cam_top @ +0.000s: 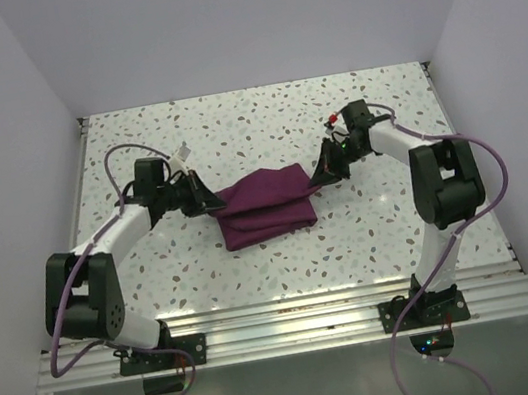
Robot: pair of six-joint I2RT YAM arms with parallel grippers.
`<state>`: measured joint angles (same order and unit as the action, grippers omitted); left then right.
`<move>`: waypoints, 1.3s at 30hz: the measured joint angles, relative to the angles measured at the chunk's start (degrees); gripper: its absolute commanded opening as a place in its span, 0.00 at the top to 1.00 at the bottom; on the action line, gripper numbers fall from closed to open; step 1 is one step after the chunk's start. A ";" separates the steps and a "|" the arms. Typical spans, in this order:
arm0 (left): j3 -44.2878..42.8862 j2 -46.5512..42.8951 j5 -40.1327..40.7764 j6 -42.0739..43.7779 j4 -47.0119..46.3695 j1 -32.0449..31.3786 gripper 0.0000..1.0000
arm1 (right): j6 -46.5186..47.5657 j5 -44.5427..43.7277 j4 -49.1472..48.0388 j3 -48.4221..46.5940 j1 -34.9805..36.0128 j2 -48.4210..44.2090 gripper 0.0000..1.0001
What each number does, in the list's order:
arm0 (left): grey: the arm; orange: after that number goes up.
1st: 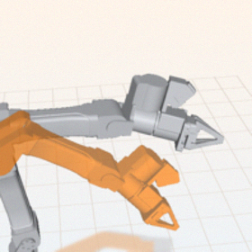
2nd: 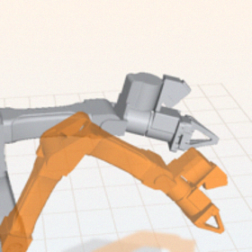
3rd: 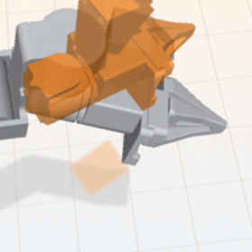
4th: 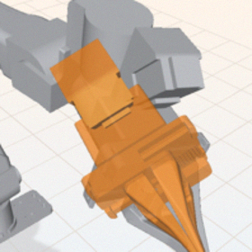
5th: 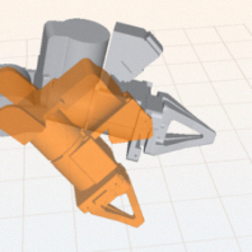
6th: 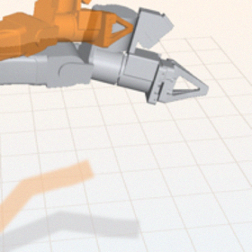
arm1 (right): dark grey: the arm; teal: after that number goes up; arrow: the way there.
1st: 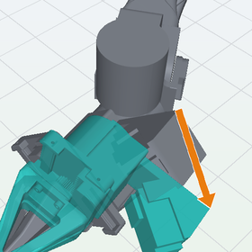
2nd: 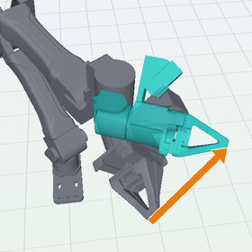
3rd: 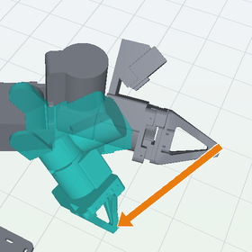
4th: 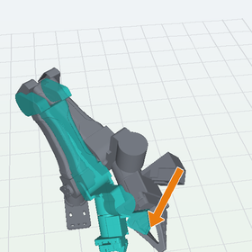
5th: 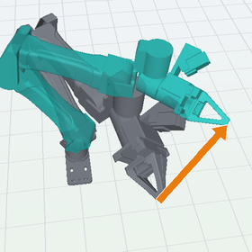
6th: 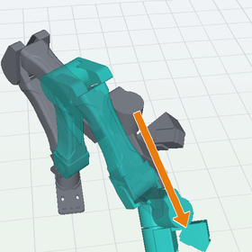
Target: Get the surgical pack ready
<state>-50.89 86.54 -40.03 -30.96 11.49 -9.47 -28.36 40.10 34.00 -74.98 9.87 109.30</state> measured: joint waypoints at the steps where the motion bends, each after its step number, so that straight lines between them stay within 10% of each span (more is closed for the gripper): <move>1: 0.48 -0.24 0.00 0.17 -0.04 0.00 0.88 | 0.11 0.02 -0.04 0.31 0.00 -0.20 1.00; 14: 7.30 -4.39 -0.07 2.16 0.46 0.00 0.49 | 4.81 -0.35 2.95 3.15 -0.02 -3.28 0.68; 22: 6.01 -9.40 2.14 3.87 1.99 0.00 0.36 | 4.66 -4.31 -5.07 6.05 -0.02 -18.91 0.27; 39: -5.31 -3.98 8.57 4.68 3.52 0.02 0.33 | 2.08 -5.51 -13.14 -25.90 7.93 14.47 0.26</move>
<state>-56.21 82.56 -31.46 -26.28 15.00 -9.45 -26.28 34.59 20.86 -100.88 17.80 123.76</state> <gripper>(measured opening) 0.672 0.752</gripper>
